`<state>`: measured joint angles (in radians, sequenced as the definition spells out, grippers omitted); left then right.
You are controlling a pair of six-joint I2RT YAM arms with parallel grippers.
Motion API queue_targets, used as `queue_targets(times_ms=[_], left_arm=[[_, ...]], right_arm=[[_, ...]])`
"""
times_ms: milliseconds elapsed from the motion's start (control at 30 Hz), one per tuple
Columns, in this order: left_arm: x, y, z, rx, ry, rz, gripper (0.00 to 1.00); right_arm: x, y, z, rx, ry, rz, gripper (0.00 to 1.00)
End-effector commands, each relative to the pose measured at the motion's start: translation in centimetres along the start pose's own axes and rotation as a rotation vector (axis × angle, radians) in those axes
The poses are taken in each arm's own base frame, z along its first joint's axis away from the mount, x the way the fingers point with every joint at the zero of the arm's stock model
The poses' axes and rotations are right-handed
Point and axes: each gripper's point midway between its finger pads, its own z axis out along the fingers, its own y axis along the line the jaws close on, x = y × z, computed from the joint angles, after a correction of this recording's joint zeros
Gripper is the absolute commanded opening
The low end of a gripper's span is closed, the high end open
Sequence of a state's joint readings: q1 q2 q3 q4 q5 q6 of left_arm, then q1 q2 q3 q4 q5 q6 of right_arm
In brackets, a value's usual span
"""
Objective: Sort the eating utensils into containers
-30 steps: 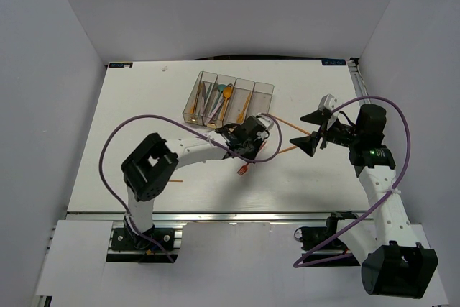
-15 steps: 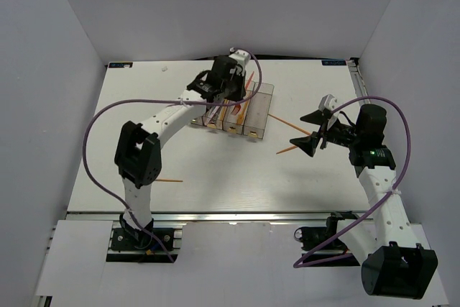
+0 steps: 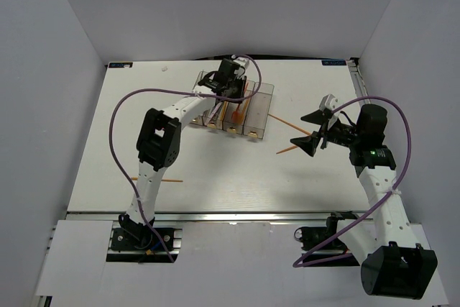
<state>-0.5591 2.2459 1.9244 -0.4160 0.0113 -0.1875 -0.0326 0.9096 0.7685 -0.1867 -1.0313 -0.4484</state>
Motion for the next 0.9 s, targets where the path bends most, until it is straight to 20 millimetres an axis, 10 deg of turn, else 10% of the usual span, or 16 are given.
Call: queue_targets(times_ms=[0,167,300,433,533,600,867], left_arm=[[-3.0,-0.7,-2.1,0.016,-0.065,-0.014,0.4],[-4.1,-1.0,-4.2,0.024,-0.09,-0.013,0.54],[-6.1,-2.6,-9.6,0.096,-0.126,-0.016,0.55],[-3.0,-4.1,-15.2,0.21,-0.096,-0.022,0.54],[-2.2,-5.6,-21.1,0.321,-0.186,0.015,0.26],[2.3,-5.2,-21.9,0.353,-0.154,0.026,0.22],[7.1,-0.7,-27.1,0.181,-0.276,0.084,0.43]], right_arm=[[0.1,0.2,0.0,-0.011,-0.003,0.007,0.9],[0.5,1.3,0.1,-0.094,-0.014,-0.033,0.89],[3.7,5.2,-0.2,-0.309,0.012,-0.066,0.89],[7.5,3.3,-0.9,-0.388,0.193,-0.427,0.89],[10.3,0.2,-1.0,-0.378,0.353,-0.467,0.89],[11.4,-1.4,-0.9,-0.371,0.421,-0.496,0.89],[16.4,-6.8,1.2,-0.367,0.7,-0.513,0.73]])
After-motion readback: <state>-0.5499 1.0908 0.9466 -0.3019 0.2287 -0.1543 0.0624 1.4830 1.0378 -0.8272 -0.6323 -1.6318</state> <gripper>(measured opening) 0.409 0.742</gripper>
